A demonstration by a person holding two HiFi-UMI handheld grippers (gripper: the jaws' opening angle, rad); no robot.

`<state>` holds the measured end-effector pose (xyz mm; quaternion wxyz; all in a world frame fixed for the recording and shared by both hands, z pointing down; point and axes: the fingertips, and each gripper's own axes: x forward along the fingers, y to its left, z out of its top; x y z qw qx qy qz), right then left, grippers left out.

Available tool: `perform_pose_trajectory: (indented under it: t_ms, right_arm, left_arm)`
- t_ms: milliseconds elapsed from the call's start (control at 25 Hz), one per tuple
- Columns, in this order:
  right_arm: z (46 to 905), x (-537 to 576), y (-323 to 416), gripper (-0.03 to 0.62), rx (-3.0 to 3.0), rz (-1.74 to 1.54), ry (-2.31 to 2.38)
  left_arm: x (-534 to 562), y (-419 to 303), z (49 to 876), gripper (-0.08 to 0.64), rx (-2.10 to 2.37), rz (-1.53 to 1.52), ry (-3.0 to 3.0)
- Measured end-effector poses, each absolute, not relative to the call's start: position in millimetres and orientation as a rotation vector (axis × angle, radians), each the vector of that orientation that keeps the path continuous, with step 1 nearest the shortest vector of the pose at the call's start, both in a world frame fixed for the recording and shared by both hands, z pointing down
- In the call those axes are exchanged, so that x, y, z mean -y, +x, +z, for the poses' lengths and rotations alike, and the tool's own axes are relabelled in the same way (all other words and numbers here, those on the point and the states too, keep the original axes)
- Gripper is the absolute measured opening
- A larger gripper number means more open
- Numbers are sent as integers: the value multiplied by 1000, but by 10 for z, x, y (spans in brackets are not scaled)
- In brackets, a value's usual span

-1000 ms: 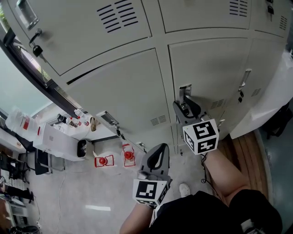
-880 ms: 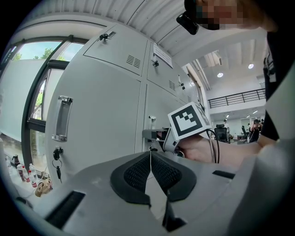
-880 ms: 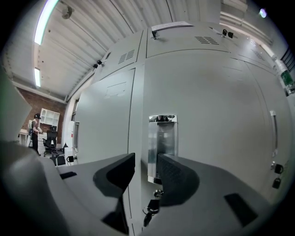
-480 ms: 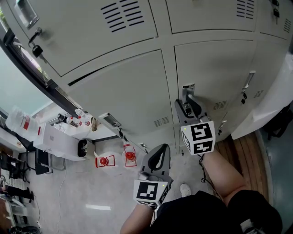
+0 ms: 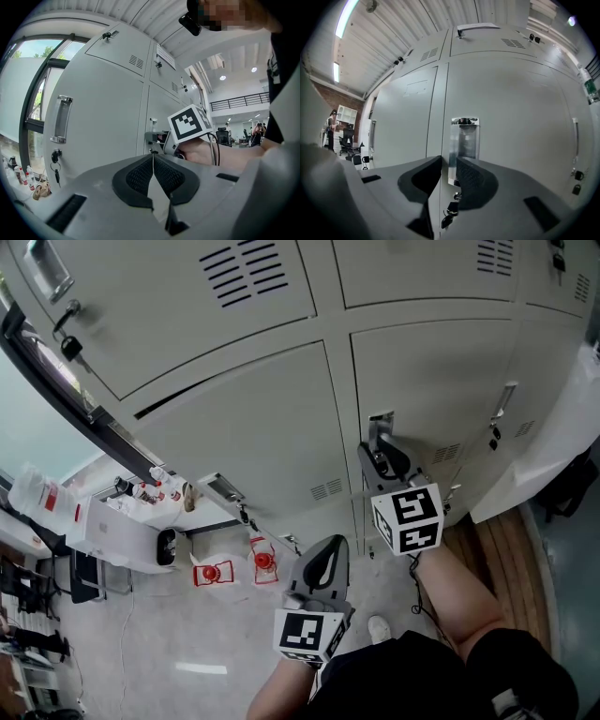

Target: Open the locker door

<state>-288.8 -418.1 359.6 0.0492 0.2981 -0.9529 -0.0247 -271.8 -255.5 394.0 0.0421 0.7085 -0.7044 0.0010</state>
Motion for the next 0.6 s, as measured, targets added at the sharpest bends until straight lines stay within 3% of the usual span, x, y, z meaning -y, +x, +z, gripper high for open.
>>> perform_pose_trajectory:
  t_ms: [600]
  right_arm:
    - [3605, 4042, -2761, 153, 2893, -75, 900]
  left_arm:
    - [2455, -2590, 3892, 20, 2144, -10, 2177]
